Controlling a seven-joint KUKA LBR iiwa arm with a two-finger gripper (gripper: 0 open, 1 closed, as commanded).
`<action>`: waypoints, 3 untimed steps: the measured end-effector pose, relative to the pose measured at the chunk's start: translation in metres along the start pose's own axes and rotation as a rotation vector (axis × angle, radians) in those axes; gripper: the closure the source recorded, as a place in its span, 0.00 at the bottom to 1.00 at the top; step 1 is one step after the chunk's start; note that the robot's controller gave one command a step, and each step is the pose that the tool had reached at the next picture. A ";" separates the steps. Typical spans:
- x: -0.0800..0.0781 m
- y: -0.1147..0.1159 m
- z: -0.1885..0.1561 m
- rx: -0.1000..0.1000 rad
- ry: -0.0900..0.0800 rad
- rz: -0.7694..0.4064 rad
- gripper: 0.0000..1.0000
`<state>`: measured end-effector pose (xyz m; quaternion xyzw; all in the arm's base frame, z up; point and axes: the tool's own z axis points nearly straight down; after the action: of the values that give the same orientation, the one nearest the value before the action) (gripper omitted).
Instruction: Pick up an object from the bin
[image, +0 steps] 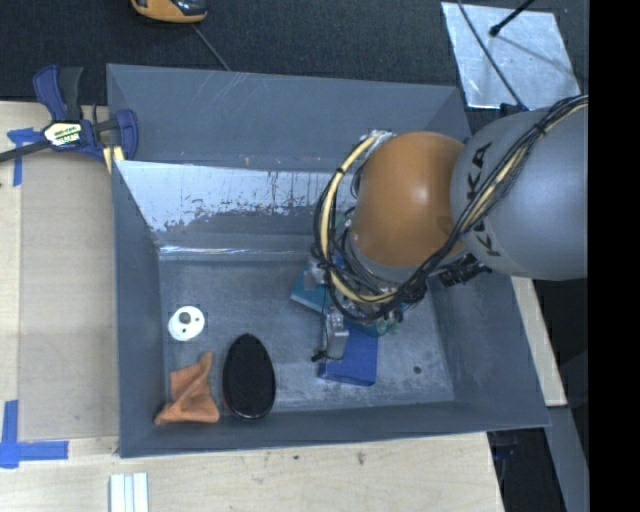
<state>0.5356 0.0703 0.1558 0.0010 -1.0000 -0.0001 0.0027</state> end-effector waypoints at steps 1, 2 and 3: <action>-0.002 0.000 -0.005 -0.001 -0.008 0.002 0.00; -0.019 -0.047 -0.005 -0.002 -0.009 0.054 0.00; -0.037 -0.072 0.016 0.004 -0.013 0.077 0.00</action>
Offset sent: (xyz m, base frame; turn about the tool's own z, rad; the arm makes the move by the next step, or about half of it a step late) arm 0.0289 -0.0802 0.0042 0.0938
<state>0.5728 -0.0011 0.1397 -0.0374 -0.9993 0.0019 -0.0038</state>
